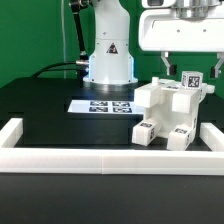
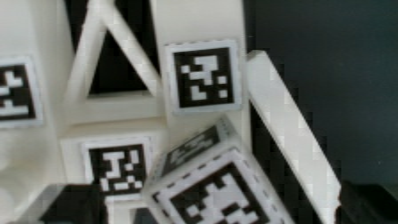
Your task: Assemble chair
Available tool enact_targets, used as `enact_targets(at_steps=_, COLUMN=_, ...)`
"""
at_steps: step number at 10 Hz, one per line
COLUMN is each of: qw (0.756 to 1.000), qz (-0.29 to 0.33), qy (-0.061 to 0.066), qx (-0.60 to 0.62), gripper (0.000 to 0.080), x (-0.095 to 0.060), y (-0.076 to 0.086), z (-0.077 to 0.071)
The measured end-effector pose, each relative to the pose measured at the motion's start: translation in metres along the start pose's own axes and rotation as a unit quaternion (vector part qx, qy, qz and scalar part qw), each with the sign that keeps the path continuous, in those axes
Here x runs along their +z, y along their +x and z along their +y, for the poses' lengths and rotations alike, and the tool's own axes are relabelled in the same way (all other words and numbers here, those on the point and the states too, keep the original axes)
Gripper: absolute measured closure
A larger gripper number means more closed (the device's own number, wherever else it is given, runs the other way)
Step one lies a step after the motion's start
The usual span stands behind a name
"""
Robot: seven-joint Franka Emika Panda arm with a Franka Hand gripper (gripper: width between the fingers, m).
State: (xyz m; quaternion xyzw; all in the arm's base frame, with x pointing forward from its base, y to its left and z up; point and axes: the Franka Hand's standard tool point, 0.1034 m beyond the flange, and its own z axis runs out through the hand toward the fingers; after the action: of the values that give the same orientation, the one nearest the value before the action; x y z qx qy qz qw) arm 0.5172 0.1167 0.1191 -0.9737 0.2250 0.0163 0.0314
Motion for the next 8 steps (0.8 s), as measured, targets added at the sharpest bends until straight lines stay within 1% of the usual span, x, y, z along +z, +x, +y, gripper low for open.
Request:
enact_targets(at_steps=1, qw=0.999, qz=0.002, qy=-0.004, qx=-0.048, gripper=0.0151, x=0.0018, y=-0.0022, z=0.0001)
enact_targets(at_steps=2, qw=0.996, qz=0.002, qy=-0.005, qx=-0.086, gripper=0.0151, x=0.002, y=-0.0024, z=0.0001)
enact_targets(at_steps=3, qw=0.989, qz=0.003, qy=-0.004, qx=-0.149, gripper=0.0151, x=0.0015, y=-0.0016, z=0.0)
enact_targets(at_steps=6, qw=0.987, qz=0.003, qy=-0.005, qx=-0.16, gripper=0.0171, x=0.0017, y=-0.0015, z=0.0)
enact_targets(at_steps=8, qw=0.987, qz=0.003, qy=-0.005, qx=-0.16, gripper=0.052, x=0.0017, y=-0.0014, z=0.0002)
